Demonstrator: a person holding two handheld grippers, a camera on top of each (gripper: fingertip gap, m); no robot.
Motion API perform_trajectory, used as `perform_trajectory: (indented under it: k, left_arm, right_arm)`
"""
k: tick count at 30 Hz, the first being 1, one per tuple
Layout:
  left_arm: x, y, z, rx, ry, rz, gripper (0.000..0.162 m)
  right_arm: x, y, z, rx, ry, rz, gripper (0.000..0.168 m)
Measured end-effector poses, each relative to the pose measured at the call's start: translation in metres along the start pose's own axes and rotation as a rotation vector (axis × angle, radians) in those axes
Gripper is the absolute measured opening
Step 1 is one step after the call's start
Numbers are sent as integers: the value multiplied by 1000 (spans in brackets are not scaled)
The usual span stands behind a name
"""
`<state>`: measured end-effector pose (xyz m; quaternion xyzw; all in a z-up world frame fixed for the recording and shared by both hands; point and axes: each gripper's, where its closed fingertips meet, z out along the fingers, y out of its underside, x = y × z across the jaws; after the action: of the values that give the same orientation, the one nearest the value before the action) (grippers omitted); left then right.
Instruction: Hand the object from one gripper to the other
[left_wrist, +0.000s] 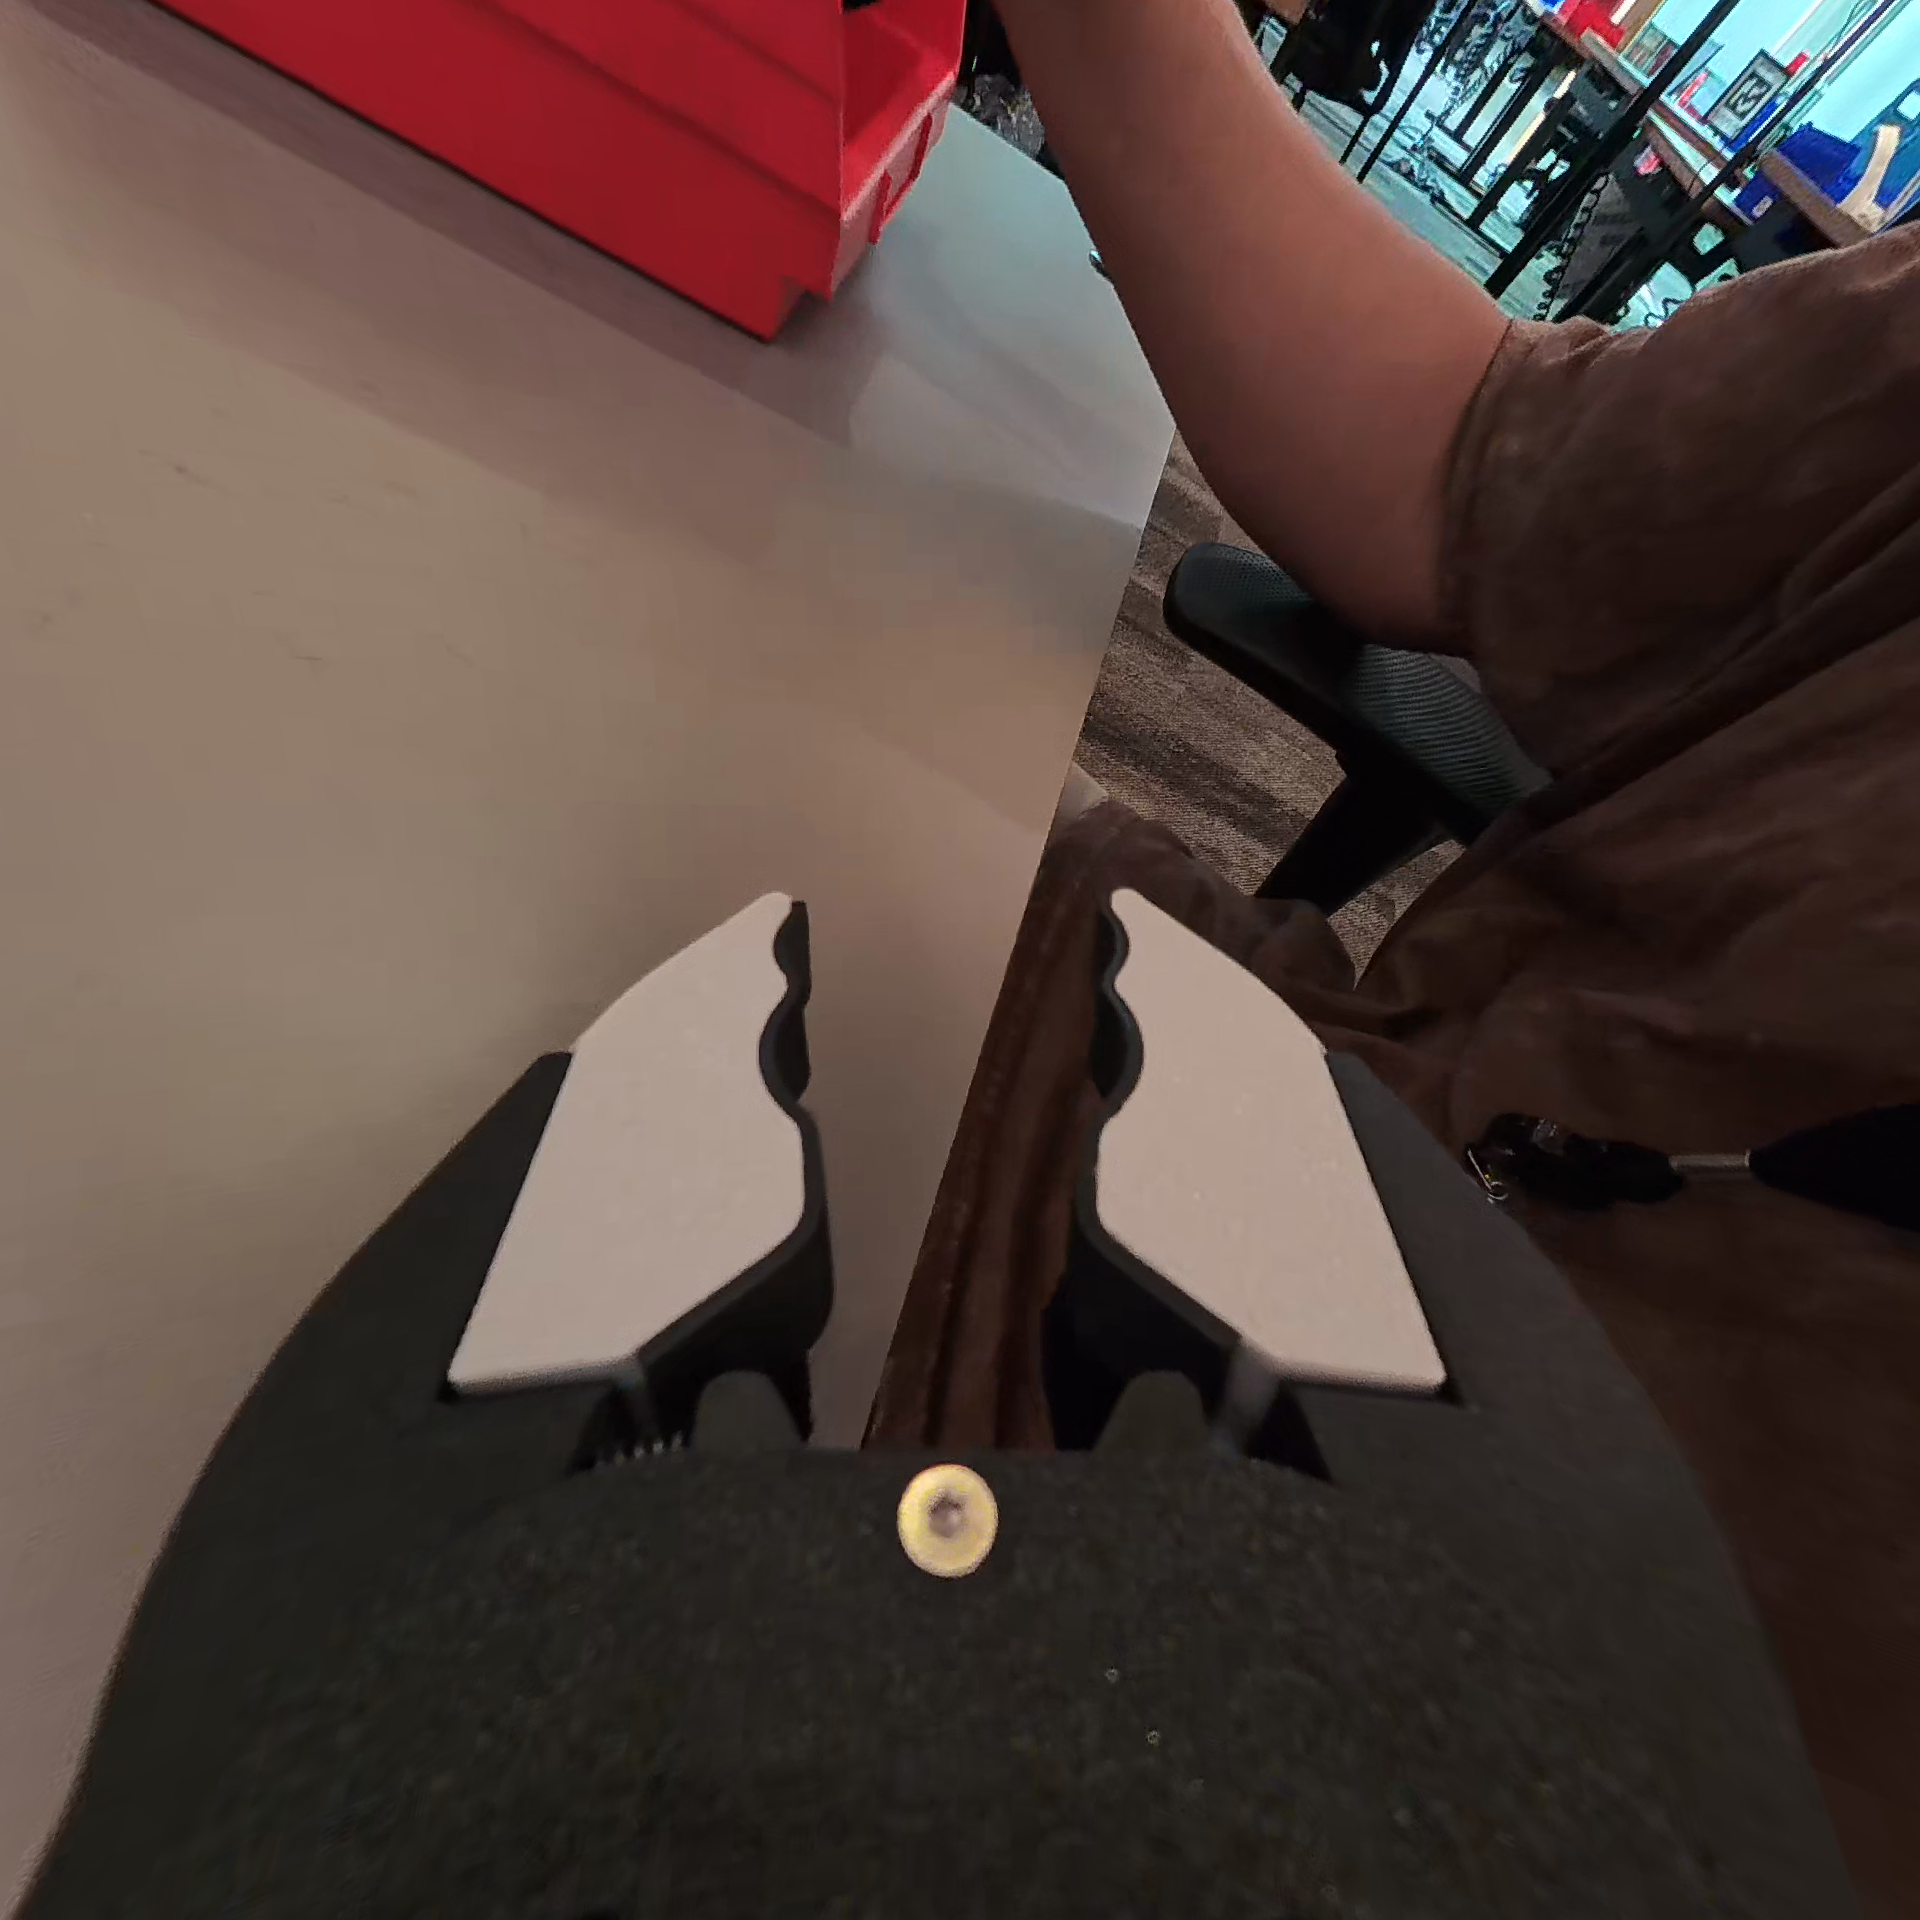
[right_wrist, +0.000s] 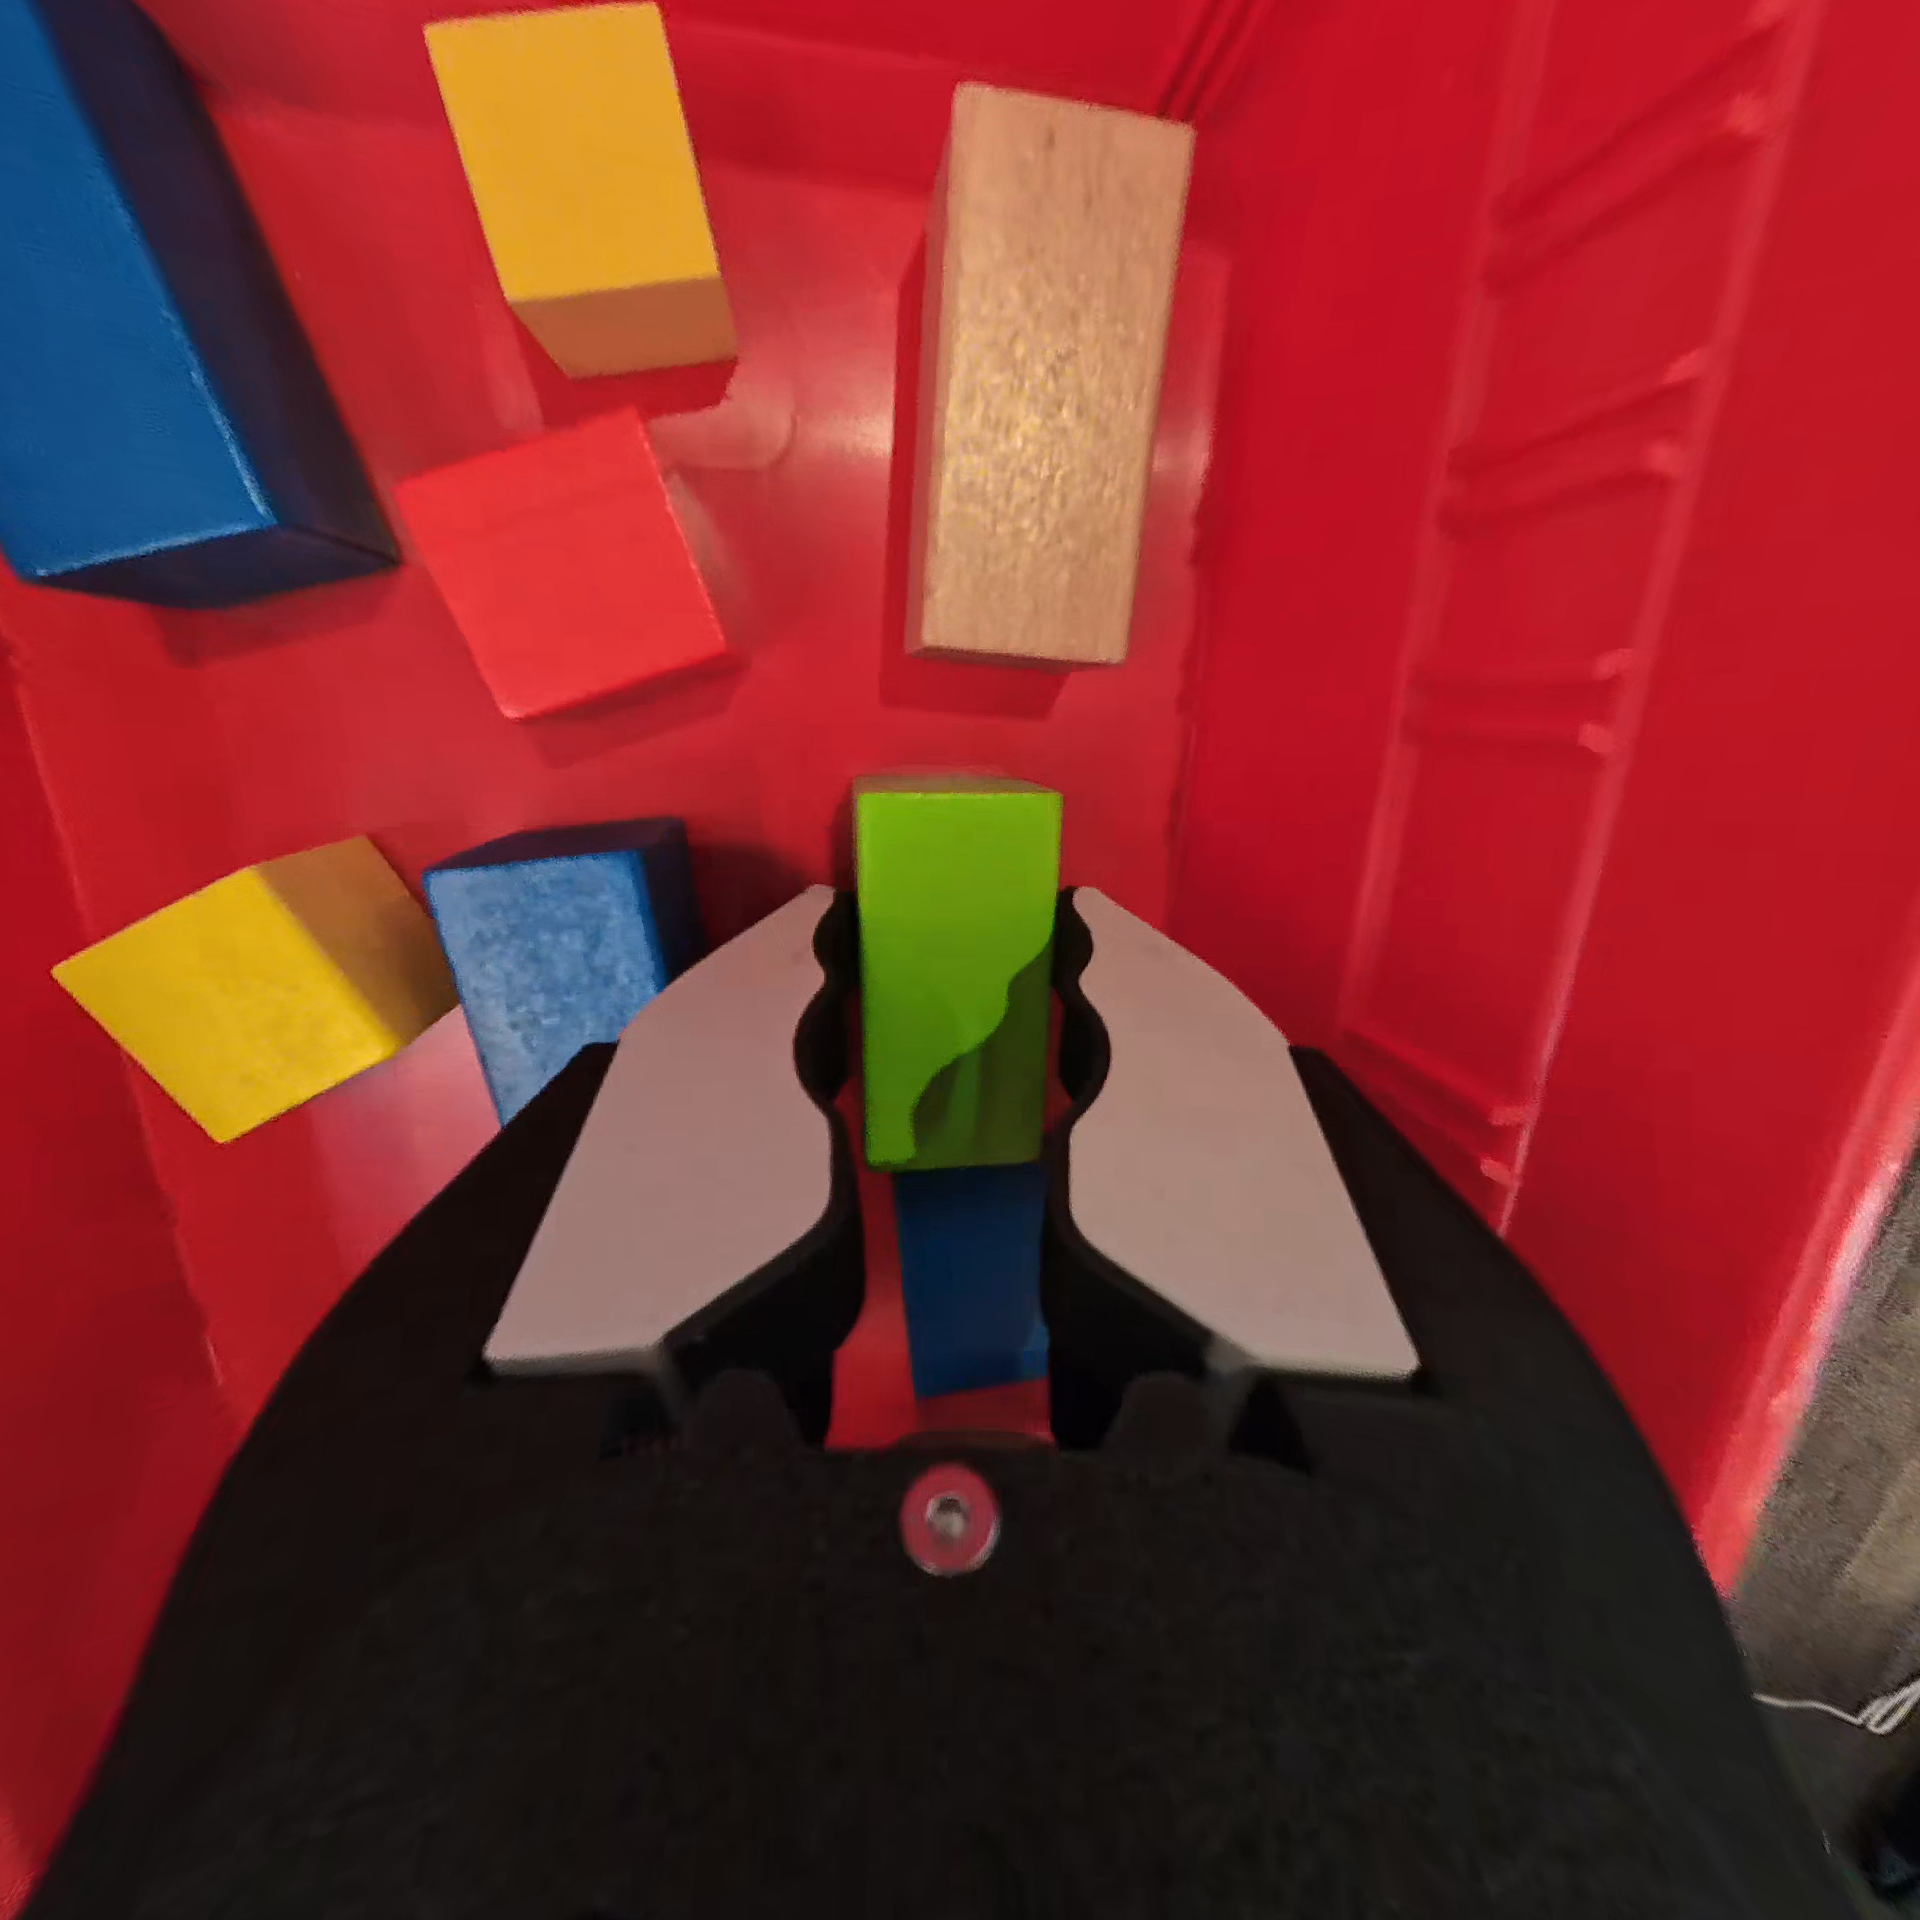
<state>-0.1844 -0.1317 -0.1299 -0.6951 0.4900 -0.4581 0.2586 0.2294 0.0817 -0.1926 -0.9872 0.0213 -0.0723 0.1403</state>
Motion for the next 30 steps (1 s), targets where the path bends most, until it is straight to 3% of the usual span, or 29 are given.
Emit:
perform_trajectory:
  k: [3, 5, 9, 12, 14, 16, 19, 22, 24, 27, 30]
  left_arm:
    - [1, 1, 1, -11, -6, 7, 53]
    - [1, 1, 0, -16, -14, 5, 53]
    - [-8, -1, -7, -7, -65, 26, 54]
    - [-21, -2, -18, 16, -112, 8, 61]
    - [-25, 0, -26, -3, -85, -43, 62]
    - [-30, -3, -37, 4, -67, -82, 64]
    - [-53, -13, -71, 0, -187, -30, 63]
    - [-110, -20, -139, -49, -503, -31, 68]
    - [-144, -14, -186, -125, -639, -185, 73]
    - [-182, -6, -227, -216, -707, -454, 70]
    - [-219, -7, -245, -296, -781, -558, 67]
  right_arm:
    - [4, -6, -27, 63, 29, -32, 58]
    - [6, -20, -76, 210, 40, -51, 56]
    - [-19, -44, -203, 676, 13, -168, 55]
    - [-89, -34, -255, 1005, -199, -332, 58]
    - [-154, 1, -262, 1092, -480, -450, 70]
    - [-208, 50, -253, 1105, -731, -505, 63]
    - [-254, 102, -219, 1020, -894, -454, 64]
    - [-284, 131, -200, 951, -965, -436, 65]
    - [-296, 143, -189, 909, -944, -494, 64]
    - [-307, 153, -178, 879, -913, -582, 65]
    - [-313, 160, -179, 838, -1004, -560, 65]
